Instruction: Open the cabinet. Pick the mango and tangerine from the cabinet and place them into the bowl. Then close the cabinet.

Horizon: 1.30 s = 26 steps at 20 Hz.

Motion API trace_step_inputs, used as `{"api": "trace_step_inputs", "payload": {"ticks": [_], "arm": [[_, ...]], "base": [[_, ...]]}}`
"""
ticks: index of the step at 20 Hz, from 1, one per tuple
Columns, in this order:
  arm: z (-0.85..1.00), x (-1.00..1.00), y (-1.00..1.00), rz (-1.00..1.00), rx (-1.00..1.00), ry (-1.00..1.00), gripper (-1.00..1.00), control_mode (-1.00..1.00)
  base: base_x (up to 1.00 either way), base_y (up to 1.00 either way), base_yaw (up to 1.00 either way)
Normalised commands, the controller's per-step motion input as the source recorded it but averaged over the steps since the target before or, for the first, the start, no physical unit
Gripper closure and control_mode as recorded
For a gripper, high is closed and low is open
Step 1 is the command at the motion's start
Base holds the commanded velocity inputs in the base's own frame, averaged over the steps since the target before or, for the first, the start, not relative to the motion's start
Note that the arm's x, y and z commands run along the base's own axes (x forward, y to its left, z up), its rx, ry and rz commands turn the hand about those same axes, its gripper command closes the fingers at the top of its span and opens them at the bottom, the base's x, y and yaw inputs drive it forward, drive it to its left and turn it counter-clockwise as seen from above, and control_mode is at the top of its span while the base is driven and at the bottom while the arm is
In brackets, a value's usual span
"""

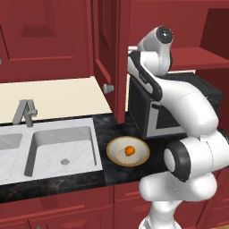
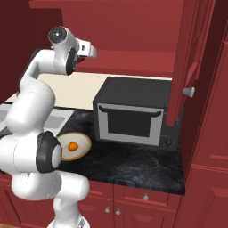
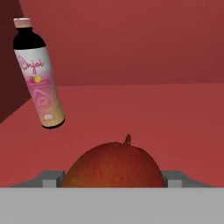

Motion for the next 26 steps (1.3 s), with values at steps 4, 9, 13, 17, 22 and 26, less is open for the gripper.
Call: {"api": "trace_step_inputs", "payload": {"ticks": [4, 9, 13, 17, 22, 26], "arm": [[0.12, -1.0, 0.0, -0.05, 0.04, 0.02, 1.0, -1.0], [0.02, -1.0, 0.0, -0.06, 0.03, 0.0, 1.0, -1.0], [-0.22, -1.0, 0.0, -0.04, 0.0, 0.03, 1.0, -1.0], [-0.4, -1.0, 0.0, -0.02, 0.0, 0.08, 1.0, -1.0], [-0.44, -1.0, 0.0, 0.0, 0.0, 0.11, 1.0, -1.0], [-0.53, -0.96, 0.0, 0.0, 0.0, 0.08, 1.0, -1.0]], "base": [[0.0, 0.0, 0.0], [0.0, 0.0, 0.0], [0.0, 0.0, 0.0], [0.0, 0.0, 0.0], [0.0, 0.0, 0.0], [0.0, 0.0, 0.0]]}}
